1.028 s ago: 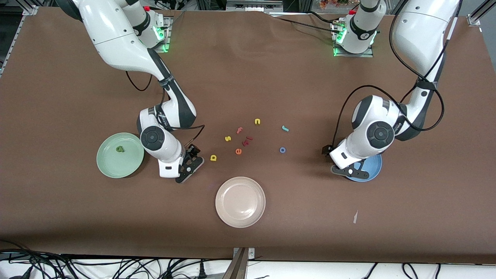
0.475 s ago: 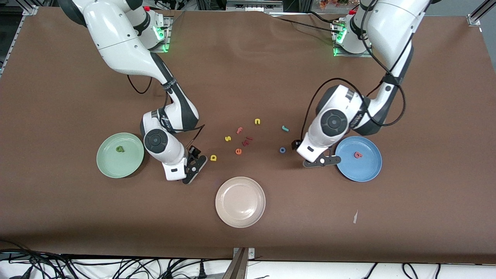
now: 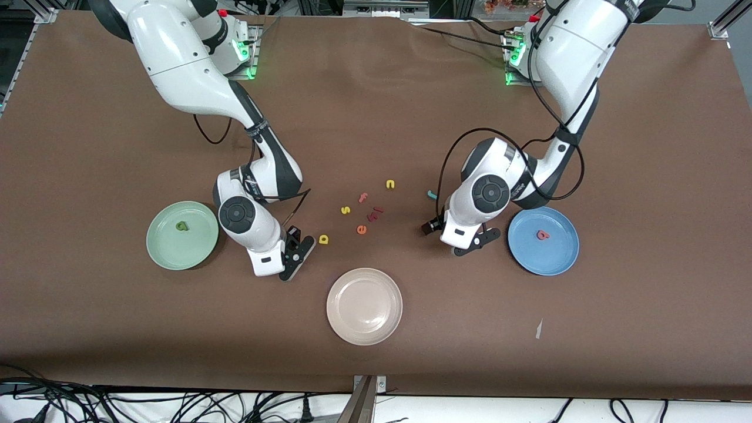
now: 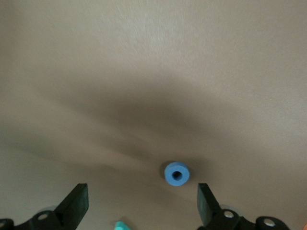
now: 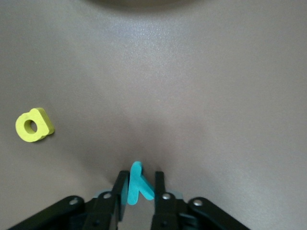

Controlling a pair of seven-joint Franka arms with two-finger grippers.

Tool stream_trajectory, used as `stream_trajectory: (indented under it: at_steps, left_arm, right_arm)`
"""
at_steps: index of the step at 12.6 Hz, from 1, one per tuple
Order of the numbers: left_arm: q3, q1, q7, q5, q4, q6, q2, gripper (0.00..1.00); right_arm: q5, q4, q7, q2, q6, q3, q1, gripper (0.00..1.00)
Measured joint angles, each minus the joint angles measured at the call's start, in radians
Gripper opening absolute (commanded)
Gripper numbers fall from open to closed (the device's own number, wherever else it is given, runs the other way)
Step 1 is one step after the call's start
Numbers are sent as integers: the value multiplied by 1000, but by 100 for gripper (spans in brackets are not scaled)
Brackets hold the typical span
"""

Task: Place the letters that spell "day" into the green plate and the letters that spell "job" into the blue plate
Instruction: 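Grasp the cyan y and blue o letters with both grippers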

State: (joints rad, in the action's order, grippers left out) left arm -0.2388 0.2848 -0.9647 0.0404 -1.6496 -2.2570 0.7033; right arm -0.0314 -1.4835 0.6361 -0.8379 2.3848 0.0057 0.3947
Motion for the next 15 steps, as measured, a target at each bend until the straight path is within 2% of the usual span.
stream_trajectory:
  at_steps: [3, 5, 6, 7, 8, 11, 13, 15]
  left_arm:
    - [-1, 40, -89, 7, 6, -20, 27, 100]
    - [4, 67, -112, 5, 6, -20, 36, 99]
    - [7, 77, -112, -3, 6, -20, 40, 89]
    - [11, 82, -112, -22, 7, -21, 42, 65]
    - [13, 83, -112, -50, 8, -21, 42, 55]
    - [16, 83, -113, -77, 10, -27, 44, 52]
    - [16, 83, -113, -78, 11, -89, 54, 51]
    - [17, 83, -113, -78, 11, -120, 64, 50]
  right_arm:
    - [0, 11, 0, -1, -23, 0, 0, 6]
    - [0, 77, -13, 0, -133, -4, -4, 0]
    - [0, 130, -32, 2, -216, -9, -10, 0]
    - [0, 175, -53, 9, -292, -13, -21, 0]
    - [0, 204, -70, 23, -349, -18, -37, 0]
    - [-1, 214, -117, 91, -515, -70, -82, 0]
    - [-2, 204, -122, 128, -603, -131, -101, 0]
    - [-6, 152, -124, 152, -630, -212, -106, 0]
